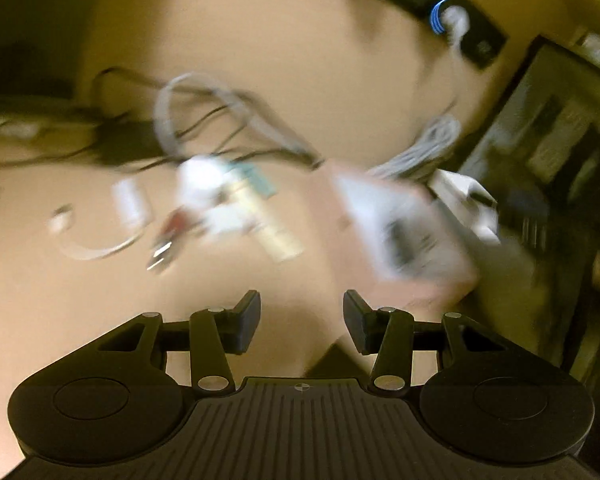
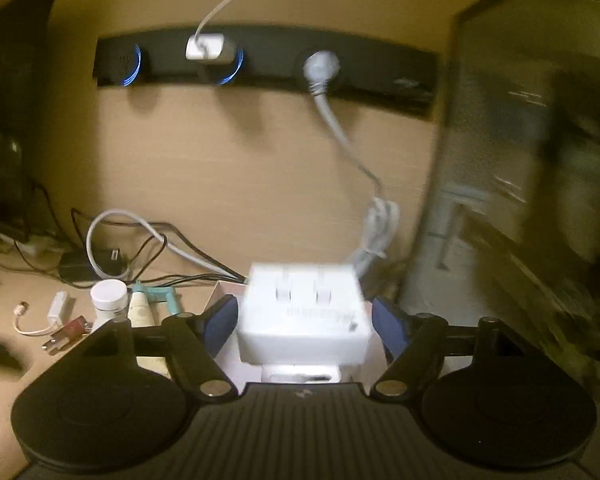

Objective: Organize rigid objects

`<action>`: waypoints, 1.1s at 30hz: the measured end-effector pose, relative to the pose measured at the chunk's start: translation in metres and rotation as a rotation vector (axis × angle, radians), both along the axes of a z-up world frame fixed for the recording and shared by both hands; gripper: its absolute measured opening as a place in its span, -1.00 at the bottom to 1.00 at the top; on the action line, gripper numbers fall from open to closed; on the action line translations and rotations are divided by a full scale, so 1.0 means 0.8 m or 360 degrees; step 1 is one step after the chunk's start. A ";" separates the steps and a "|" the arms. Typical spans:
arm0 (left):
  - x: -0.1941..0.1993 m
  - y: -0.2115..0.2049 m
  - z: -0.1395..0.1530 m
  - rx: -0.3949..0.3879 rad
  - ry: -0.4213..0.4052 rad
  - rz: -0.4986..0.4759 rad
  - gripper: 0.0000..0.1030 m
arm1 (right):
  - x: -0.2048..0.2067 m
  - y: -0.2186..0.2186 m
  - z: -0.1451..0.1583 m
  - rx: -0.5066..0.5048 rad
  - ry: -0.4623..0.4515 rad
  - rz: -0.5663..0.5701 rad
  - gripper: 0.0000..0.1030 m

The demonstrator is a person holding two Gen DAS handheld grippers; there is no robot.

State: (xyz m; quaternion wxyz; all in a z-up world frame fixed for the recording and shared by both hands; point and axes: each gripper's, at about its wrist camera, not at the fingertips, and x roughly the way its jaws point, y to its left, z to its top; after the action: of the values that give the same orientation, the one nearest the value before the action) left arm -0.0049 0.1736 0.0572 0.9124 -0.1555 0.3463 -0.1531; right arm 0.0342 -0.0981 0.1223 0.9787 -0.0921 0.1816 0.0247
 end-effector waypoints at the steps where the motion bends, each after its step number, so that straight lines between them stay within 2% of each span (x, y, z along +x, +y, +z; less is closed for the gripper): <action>1: -0.009 0.008 -0.006 0.0024 0.0025 0.0016 -0.03 | 0.008 0.007 0.000 -0.0030 0.0017 0.0022 0.45; 2: -0.019 0.016 -0.014 0.0034 0.0053 0.0037 -0.03 | 0.007 0.011 -0.001 -0.0033 0.0023 0.0060 0.45; 4: -0.036 0.038 -0.026 0.0014 0.0102 0.0080 -0.03 | -0.013 0.019 -0.009 0.0070 0.0085 0.0265 0.45; 6: -0.048 0.052 -0.041 -0.0021 0.0170 0.0114 -0.03 | -0.033 0.031 -0.030 0.0180 0.0237 0.0514 0.45; 9: -0.056 0.063 -0.051 -0.0065 0.0228 0.0128 -0.03 | -0.066 0.065 -0.069 0.0175 0.0408 0.0701 0.45; 12: -0.062 0.067 -0.047 -0.0065 0.0213 0.0123 -0.03 | -0.077 0.104 -0.106 0.0039 0.0501 0.0730 0.42; 15: -0.066 0.061 -0.042 -0.0030 0.0192 0.0080 -0.03 | -0.071 0.128 -0.128 -0.0074 0.0530 0.0664 0.21; 17: -0.069 0.052 -0.042 0.0006 0.0180 0.0042 -0.03 | -0.062 0.134 -0.134 -0.0100 0.0555 0.0626 -0.12; 18: -0.070 0.048 -0.043 0.0017 0.0182 0.0023 -0.03 | -0.056 0.136 -0.135 -0.0103 0.0580 0.0621 -0.12; 22: -0.069 0.046 -0.048 0.0011 0.0216 -0.0015 -0.03 | -0.066 0.126 -0.113 -0.0113 0.0553 0.0645 -0.13; 24: -0.068 0.048 -0.050 0.0004 0.0220 -0.0007 -0.03 | -0.073 0.108 -0.084 -0.0079 0.0482 0.0616 -0.13; 27: -0.065 0.050 -0.051 -0.0009 0.0222 -0.0003 -0.03 | -0.056 0.077 -0.028 -0.0016 0.0312 0.0443 -0.13; 30: -0.062 0.049 -0.049 -0.0001 0.0213 -0.0013 -0.03 | -0.030 0.055 0.007 -0.0112 0.0106 0.0256 -0.12; 31: -0.060 0.049 -0.048 0.0005 0.0207 -0.0018 -0.03 | -0.019 0.049 0.014 -0.0139 0.0068 0.0211 -0.04; 32: -0.059 0.049 -0.048 0.0007 0.0202 -0.0017 -0.03 | -0.006 0.043 0.019 -0.0146 0.0057 0.0188 0.15; 33: -0.058 0.049 -0.047 0.0009 0.0195 -0.0018 -0.03 | 0.006 0.037 0.022 -0.0141 0.0061 0.0161 0.21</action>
State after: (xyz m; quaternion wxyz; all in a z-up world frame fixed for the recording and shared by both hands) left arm -0.0512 0.2130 0.0197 0.8890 -0.1601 0.4028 -0.1476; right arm 0.0391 -0.0686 0.1396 0.9675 -0.1439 0.1964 0.0679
